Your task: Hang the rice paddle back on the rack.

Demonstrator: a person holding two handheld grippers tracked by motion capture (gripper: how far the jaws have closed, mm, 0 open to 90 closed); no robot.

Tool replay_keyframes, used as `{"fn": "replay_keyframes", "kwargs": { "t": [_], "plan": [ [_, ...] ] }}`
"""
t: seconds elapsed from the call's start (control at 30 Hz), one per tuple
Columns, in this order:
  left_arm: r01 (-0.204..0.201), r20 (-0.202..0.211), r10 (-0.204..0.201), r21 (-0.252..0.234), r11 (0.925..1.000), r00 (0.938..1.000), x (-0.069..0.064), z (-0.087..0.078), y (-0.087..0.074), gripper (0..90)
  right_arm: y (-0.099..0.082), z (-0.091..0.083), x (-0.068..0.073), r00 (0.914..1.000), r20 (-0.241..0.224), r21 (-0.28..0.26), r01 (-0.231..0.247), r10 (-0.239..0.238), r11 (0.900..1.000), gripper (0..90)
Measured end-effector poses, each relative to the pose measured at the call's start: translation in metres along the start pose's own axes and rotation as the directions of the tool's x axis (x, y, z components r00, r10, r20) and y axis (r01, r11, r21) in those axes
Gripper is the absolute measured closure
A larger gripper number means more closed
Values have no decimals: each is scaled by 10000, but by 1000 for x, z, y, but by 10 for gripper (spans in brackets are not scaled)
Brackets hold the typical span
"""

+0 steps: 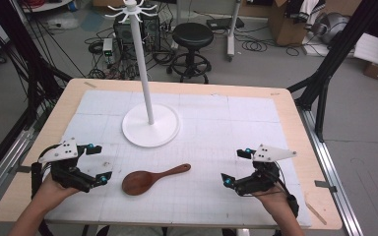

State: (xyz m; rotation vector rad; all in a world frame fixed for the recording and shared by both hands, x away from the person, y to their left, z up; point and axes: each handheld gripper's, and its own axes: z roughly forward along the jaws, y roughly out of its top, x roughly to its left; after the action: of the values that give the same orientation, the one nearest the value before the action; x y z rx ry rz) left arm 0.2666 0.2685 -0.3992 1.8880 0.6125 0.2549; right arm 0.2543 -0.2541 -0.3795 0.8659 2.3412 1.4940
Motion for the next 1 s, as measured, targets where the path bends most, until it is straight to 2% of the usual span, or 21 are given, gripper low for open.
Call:
{"fn": "replay_keyframes", "kwargs": {
  "t": [0.07,0.13,0.3,0.33,0.43,0.57,0.8,0.93,1.0],
  "plan": [
    [-46,-30,46,15,10000,10000,0,0,0,17,0,0,0,10000,-14,23,-15,15,10000,4],
    [-293,-107,291,-166,9994,9995,-1,-1,0,17,-1,-1,0,10000,5,40,-57,57,10000,5],
    [-369,-160,360,-575,9977,9992,-2,-1,1,17,-2,-2,0,10000,4,14,36,-36,10000,5],
    [-183,-87,179,-479,9987,9998,-2,0,3,17,-1,-3,0,10000,17,28,-6,6,10000,5],
    [-122,-71,119,-371,9992,9999,-2,1,4,17,-1,-4,0,10000,5,-2,5,-5,10000,5],
    [-41,-75,41,30,10000,10000,-3,3,10,17,-1,-5,-2,10000,-3,3,7,-7,10000,4],
    [-282,-318,302,616,9977,9990,-7,10,17,17,0,-5,-3,10000,-2,-23,10,-10,10000,5],
    [-215,-189,231,775,9968,9996,-6,13,19,17,0,-6,-3,10000,-17,-5,46,-46,10000,4],
    [-361,-140,377,1060,9937,9992,-5,16,22,17,-1,-5,-3,10000,-60,42,47,-46,10000,4]
  ]
}}
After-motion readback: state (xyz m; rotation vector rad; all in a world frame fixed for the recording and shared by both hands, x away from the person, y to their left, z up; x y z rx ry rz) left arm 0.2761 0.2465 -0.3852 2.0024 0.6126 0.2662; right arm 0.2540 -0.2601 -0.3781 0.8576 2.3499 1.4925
